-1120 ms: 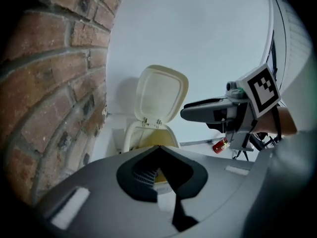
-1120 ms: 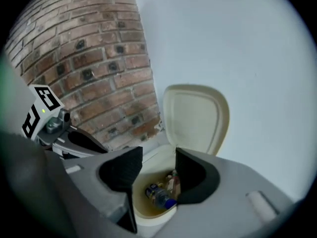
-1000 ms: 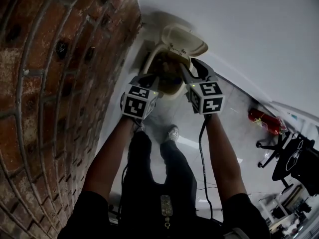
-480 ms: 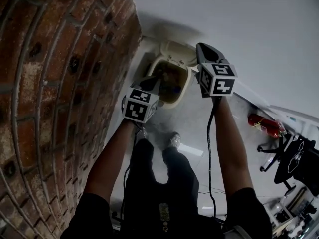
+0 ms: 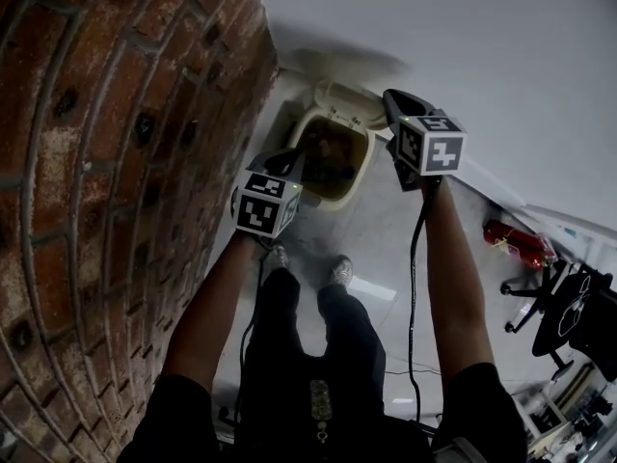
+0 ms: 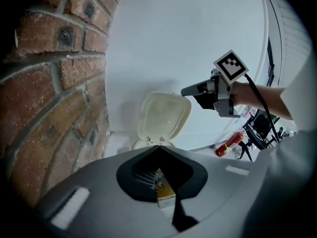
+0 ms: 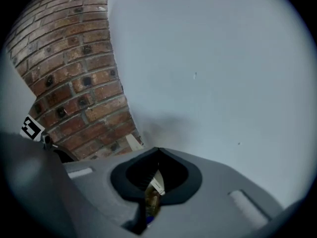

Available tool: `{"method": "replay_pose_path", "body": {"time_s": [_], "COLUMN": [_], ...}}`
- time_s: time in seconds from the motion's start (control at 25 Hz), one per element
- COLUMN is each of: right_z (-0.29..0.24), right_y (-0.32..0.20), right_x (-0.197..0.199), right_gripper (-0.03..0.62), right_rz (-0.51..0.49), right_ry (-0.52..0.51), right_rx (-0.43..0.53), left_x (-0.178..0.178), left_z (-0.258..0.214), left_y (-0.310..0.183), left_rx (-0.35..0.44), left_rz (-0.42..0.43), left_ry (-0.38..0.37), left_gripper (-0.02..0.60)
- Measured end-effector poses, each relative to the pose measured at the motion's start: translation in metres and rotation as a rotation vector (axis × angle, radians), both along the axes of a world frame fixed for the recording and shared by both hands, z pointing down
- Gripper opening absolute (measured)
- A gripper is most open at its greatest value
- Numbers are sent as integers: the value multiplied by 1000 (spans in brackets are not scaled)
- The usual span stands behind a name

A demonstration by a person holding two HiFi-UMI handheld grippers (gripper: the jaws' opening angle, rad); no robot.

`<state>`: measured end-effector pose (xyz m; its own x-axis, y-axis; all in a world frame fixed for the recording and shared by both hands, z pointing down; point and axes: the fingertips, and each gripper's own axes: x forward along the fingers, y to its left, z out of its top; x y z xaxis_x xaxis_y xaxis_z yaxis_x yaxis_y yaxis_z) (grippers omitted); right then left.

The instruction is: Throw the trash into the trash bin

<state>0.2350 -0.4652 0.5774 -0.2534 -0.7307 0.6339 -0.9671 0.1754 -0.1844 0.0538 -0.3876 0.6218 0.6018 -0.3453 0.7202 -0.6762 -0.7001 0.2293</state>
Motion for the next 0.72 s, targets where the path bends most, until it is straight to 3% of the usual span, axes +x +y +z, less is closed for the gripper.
{"method": "replay_pose_path", "body": {"time_s": [0.48,0.72], "right_z": [28,61], "right_y": [71,111], "right_x": [-54,-80], "right_gripper": [3,3], "right_rz": [-171,-200], "right_ry": [-97,-108], "right_rx": [-133,-190], "left_x": [12,10], "left_z": [-28,-9], "left_y": [-35,-22], "left_rx": [94,73], "left_rz": [-16,18], "left_ry": [20,-16], "left_gripper": [8,8]}}
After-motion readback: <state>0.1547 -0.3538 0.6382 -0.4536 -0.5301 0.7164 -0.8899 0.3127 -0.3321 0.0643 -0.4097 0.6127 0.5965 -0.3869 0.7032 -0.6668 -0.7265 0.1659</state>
